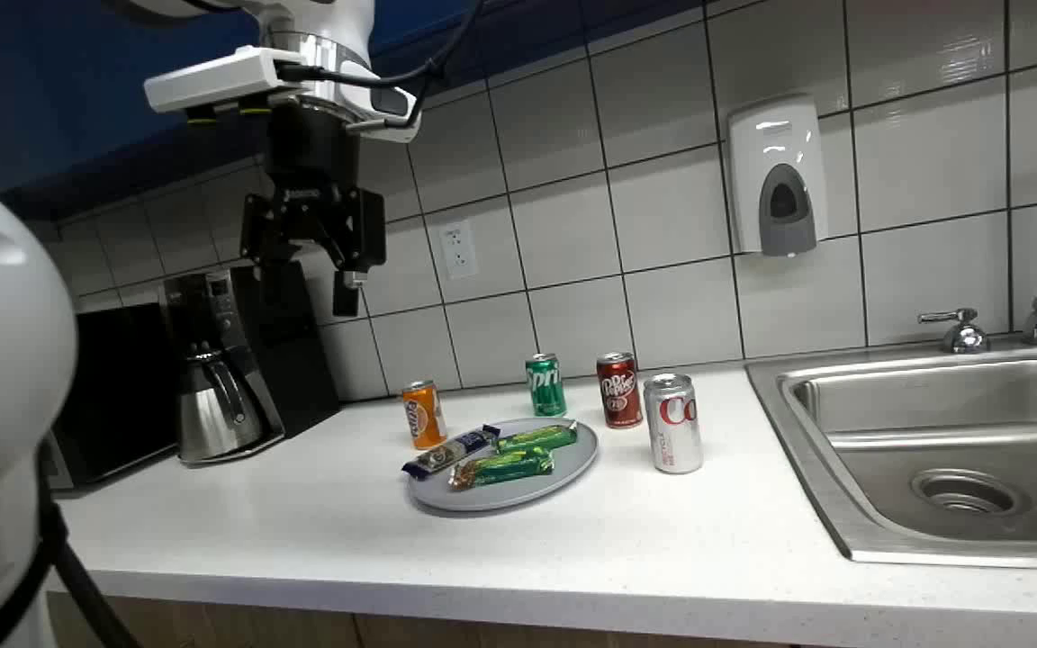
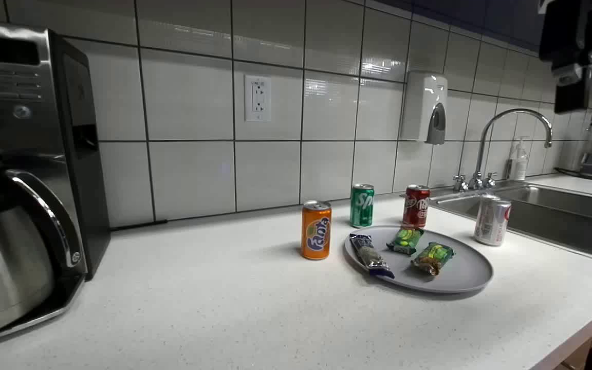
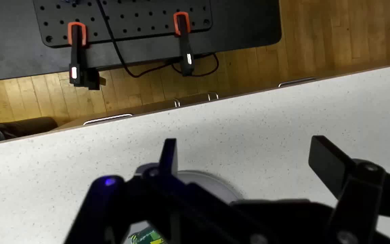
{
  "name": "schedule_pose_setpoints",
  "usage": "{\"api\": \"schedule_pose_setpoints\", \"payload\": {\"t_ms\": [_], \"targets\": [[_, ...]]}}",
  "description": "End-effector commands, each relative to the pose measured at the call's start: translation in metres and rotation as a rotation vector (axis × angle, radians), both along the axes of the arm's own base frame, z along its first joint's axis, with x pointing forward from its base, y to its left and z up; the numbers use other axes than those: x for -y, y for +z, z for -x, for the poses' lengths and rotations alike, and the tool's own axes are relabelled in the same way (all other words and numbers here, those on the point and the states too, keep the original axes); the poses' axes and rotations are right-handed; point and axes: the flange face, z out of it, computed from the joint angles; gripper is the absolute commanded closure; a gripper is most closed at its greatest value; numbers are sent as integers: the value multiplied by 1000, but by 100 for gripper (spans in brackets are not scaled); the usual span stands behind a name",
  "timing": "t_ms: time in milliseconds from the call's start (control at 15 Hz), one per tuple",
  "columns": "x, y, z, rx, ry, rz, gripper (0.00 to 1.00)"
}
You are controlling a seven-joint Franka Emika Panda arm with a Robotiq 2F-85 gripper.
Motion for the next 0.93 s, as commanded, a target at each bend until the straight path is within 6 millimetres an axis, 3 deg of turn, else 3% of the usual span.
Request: {"api": "schedule_pose_setpoints", "payload": {"t_ms": [0,467,867], "targets": [[0,0,0,-1,0,0,0],[0,-3,-3,-1,3,0,0],[7,-15,-22,83,-28,38,0]]}}
